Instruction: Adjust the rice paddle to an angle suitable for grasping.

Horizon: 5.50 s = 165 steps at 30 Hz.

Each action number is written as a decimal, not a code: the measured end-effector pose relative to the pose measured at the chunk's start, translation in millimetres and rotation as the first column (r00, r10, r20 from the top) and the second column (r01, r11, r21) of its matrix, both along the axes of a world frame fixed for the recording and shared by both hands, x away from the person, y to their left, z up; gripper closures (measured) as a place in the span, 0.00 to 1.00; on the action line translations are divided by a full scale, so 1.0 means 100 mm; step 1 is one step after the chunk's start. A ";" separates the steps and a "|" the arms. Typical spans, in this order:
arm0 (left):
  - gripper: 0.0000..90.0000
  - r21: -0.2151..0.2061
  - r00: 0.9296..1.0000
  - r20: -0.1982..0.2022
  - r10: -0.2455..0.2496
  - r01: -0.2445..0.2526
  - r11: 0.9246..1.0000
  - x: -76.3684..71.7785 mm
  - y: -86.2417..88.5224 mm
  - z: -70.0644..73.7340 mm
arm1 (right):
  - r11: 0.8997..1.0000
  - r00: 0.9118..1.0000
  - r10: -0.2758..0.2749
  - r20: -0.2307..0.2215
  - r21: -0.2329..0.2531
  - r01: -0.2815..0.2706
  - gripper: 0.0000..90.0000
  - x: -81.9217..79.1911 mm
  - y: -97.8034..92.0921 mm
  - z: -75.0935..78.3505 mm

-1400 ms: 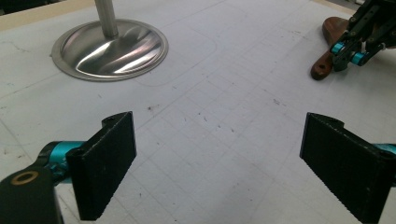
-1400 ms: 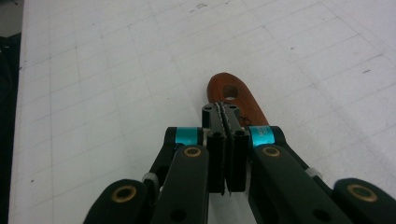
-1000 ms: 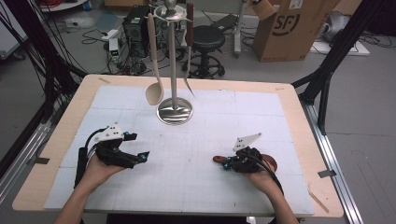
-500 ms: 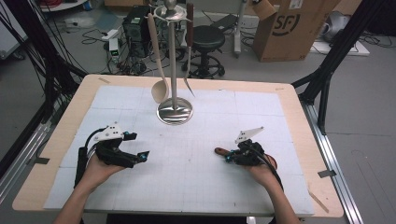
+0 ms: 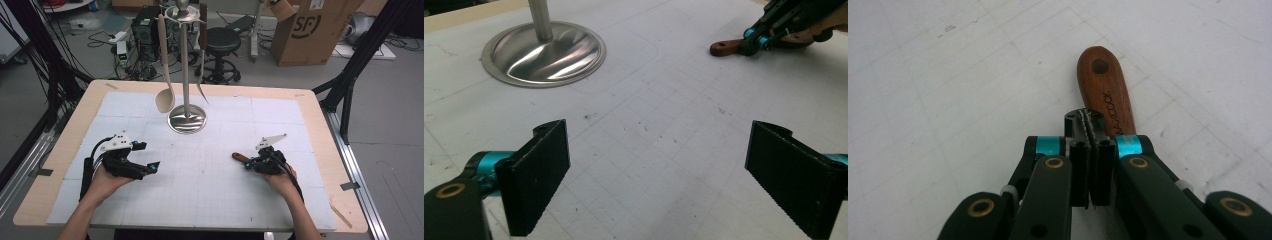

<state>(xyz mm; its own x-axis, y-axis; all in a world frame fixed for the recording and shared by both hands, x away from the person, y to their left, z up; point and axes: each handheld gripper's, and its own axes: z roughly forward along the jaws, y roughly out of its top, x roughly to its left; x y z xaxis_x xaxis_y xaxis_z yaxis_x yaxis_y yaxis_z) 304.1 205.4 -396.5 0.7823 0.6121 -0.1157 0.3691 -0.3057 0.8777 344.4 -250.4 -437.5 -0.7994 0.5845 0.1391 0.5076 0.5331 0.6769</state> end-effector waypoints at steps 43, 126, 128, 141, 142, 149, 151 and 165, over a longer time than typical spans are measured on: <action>0.13 0.008 1.000 -0.003 -0.003 0.003 1.000 0.00 0.00 0.00 | 0.996 0.999 -0.041 0.031 -0.073 0.043 0.82 -0.01 -0.26 0.05; 0.46 -0.039 0.972 -0.039 -0.230 0.228 0.973 -0.12 -0.43 -0.03 | 0.925 0.940 0.321 0.110 0.178 -0.337 0.87 -0.36 1.19 0.40; 0.48 -0.038 0.971 -0.038 -0.237 0.235 0.971 -0.13 -0.44 -0.03 | 0.924 0.940 0.323 0.110 0.179 -0.338 0.87 -0.36 1.23 0.40; 0.62 -0.037 0.963 -0.035 -0.266 0.265 0.964 -0.14 -0.45 -0.03 | 0.918 0.936 0.334 0.115 0.186 -0.350 0.87 -0.35 1.37 0.41; 0.62 -0.036 0.963 -0.035 -0.266 0.265 0.964 -0.14 -0.45 -0.02 | 0.918 0.936 0.333 0.112 0.187 -0.349 0.87 -0.34 1.37 0.41; 0.62 -0.030 0.964 -0.035 -0.263 0.262 0.965 -0.14 -0.45 -0.02 | 0.919 0.939 0.329 0.103 0.193 -0.343 0.86 -0.35 1.38 0.40; 0.62 -0.031 0.964 -0.034 -0.263 0.262 0.964 -0.14 -0.45 -0.02 | 0.918 0.938 0.330 0.106 0.194 -0.345 0.86 -0.35 1.38 0.40; 0.62 -0.036 0.963 -0.030 -0.269 0.268 0.963 -0.15 -0.45 -0.01 | 0.913 0.936 0.350 0.036 0.210 -0.350 0.75 -0.29 1.42 0.36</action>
